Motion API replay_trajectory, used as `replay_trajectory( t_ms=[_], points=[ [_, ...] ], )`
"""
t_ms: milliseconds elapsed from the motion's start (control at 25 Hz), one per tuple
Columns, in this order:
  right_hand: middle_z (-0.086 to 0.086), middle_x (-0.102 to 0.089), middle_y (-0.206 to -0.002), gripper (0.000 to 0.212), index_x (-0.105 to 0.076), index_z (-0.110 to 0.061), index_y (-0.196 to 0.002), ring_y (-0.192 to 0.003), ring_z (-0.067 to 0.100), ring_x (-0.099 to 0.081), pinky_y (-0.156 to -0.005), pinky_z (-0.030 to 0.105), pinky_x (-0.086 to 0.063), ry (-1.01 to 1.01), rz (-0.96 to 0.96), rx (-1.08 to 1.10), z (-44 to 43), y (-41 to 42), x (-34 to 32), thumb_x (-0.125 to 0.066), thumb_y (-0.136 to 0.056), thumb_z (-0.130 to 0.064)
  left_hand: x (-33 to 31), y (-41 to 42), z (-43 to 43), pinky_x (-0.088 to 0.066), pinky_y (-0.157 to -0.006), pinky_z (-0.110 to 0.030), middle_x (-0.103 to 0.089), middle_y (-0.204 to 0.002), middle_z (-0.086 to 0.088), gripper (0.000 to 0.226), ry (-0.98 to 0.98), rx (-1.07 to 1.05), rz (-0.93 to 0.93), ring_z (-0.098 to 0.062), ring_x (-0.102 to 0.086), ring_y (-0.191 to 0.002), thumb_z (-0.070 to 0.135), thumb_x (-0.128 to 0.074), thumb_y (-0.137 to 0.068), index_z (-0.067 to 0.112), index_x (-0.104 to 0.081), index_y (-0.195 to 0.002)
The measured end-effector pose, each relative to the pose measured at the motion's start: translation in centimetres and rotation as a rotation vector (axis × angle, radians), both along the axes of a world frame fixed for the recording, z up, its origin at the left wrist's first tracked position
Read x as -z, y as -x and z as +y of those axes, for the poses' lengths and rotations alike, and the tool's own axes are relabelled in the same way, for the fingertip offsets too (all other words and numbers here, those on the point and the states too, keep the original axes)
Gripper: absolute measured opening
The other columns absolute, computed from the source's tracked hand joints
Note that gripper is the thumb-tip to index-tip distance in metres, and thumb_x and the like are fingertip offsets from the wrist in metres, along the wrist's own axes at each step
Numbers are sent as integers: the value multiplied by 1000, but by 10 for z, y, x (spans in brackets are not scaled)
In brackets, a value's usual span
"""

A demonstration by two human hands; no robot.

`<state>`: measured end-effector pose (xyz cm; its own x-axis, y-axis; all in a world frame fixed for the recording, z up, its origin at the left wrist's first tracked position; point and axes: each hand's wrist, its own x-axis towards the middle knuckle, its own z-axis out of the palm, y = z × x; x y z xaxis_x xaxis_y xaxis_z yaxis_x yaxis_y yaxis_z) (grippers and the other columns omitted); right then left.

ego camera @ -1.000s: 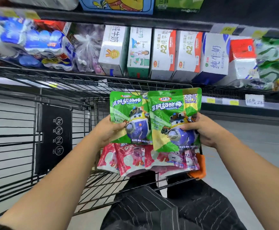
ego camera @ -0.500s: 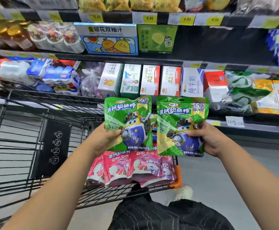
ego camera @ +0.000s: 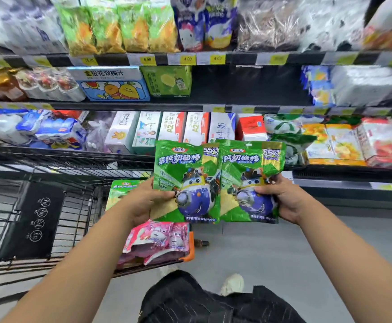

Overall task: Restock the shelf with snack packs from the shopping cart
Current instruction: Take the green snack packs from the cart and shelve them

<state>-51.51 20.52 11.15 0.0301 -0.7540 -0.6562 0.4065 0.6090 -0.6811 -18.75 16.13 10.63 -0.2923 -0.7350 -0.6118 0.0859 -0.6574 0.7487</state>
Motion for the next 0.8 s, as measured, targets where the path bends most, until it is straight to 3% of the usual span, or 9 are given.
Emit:
replay_trajectory(
  t_ms=[200, 280, 440, 600, 720, 800],
  points=[
    [15, -76, -86, 35, -61, -10, -102, -71, 26, -75, -64, 37, -63, 1, -26, 21, 20, 37, -15, -56, -82, 18, -16, 42, 2, -61, -63, -31, -75, -84, -11, 32, -82, 36, 80, -20, -72, -65, -7, -71, -73, 8, -64, -101],
    [14, -76, -87, 37, -61, -9, -102, -72, 26, -75, -66, 36, -63, 13, -23, 30, 21, 45, -15, -57, -79, 18, -16, 57, -2, -60, -57, -30, -74, -76, -10, 14, -109, 26, 39, -19, -70, -59, -1, -63, -86, 7, -63, -98],
    [14, -75, -94, 54, -59, -10, -110, -79, 27, -74, -75, 40, -61, 40, -35, 71, 13, 58, -14, -66, -61, 11, -14, 79, -17, -61, -60, -34, -73, -81, -13, 24, -108, 10, 33, -20, -71, -62, -6, -54, -91, 6, -56, -113],
    [13, -75, -91, 40, -61, -13, -109, -72, 24, -74, -68, 39, -63, 32, -42, 140, -10, 73, -12, -68, -73, 1, -22, 93, -42, -60, -57, -33, -75, -78, -10, 22, -77, 30, 33, -19, -72, -63, -9, -52, -92, 8, -57, -104],
    [11, -76, -89, 45, -60, -9, -115, -70, 22, -74, -58, 34, -61, 37, -27, 170, -40, 81, -12, -72, -73, -13, -24, 104, -71, -58, -52, -29, -73, -70, -6, 21, -66, 45, 6, -16, -71, -58, -10, -50, -93, 9, -57, -100],
    [9, -76, -81, 26, -62, -10, -109, -64, 20, -73, -53, 33, -60, 21, -14, 182, -67, 86, -13, -67, -84, -8, -21, 107, -97, -58, -53, -30, -74, -74, -8, 21, -74, 42, -7, -18, -72, -61, -8, -53, -93, 6, -55, -107]
  ],
)
